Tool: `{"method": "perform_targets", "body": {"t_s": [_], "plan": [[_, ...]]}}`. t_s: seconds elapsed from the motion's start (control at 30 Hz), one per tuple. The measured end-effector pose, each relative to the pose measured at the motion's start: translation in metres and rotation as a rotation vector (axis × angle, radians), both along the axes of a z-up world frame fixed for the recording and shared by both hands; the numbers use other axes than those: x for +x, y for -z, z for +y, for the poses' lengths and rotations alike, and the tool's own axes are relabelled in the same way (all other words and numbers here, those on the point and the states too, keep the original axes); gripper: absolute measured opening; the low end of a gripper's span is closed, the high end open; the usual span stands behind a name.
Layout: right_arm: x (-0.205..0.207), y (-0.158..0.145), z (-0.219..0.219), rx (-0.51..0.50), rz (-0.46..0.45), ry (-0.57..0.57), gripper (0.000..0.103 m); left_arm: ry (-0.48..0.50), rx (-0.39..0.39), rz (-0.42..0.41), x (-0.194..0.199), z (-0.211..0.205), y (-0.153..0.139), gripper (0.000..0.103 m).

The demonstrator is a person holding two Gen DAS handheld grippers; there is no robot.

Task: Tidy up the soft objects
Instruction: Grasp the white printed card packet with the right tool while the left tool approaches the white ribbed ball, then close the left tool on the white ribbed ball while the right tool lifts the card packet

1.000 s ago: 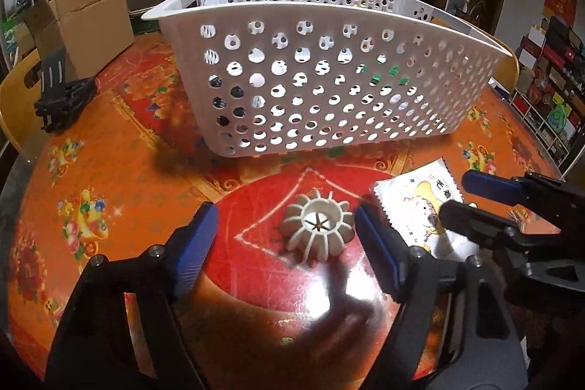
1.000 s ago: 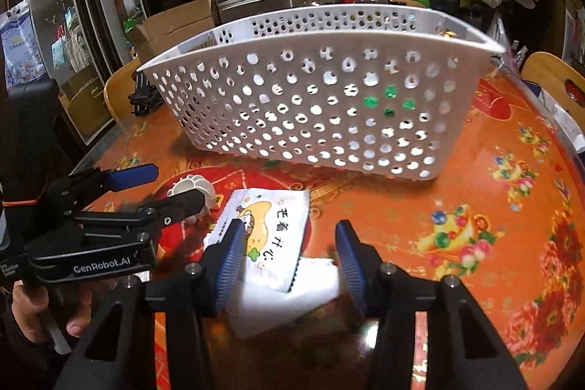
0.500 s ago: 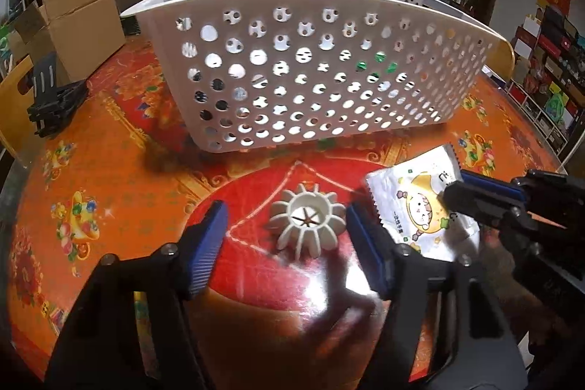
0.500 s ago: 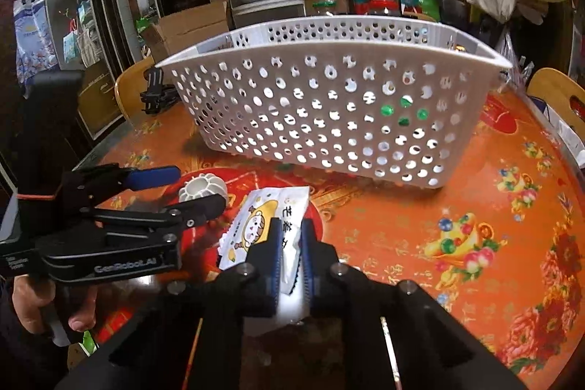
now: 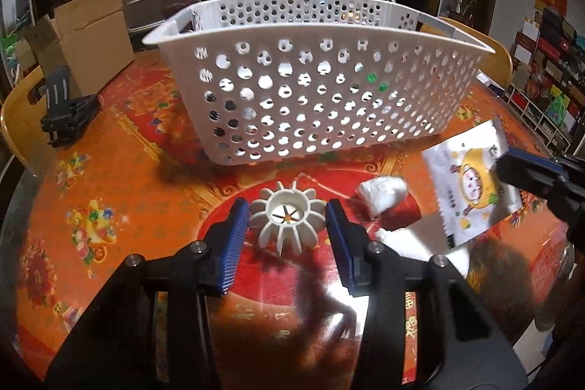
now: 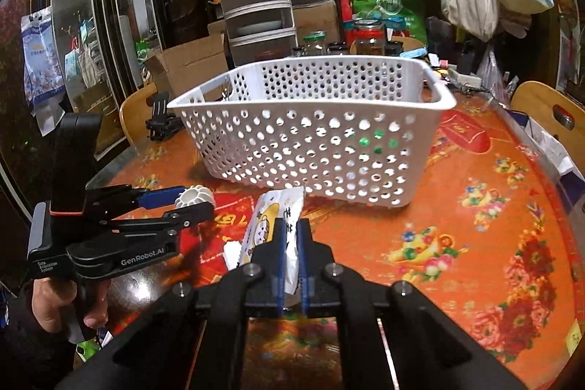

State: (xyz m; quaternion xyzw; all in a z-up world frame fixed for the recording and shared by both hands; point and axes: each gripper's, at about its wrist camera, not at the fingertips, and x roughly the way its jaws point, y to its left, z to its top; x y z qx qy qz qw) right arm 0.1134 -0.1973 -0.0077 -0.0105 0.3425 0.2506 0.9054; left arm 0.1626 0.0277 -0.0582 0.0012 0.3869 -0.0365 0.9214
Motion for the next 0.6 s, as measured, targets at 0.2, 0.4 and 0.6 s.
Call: {"method": "perform_targets", "body": {"t_s": [0.2,0.4,0.6], "plan": [[-0.003,-0.005,-0.009,0.008,-0.006,0.016,0.004,-0.003,0.0,-0.01,-0.007,0.001,-0.006,0.041],[-0.007,-0.009,-0.012,0.014,-0.013,0.022,0.004,-0.015,-0.001,-0.024,-0.013,0.003,-0.013,0.041],[-0.009,-0.016,-0.013,0.012,-0.023,0.028,0.004,-0.026,-0.004,-0.044,-0.02,0.007,-0.024,0.041]]}}
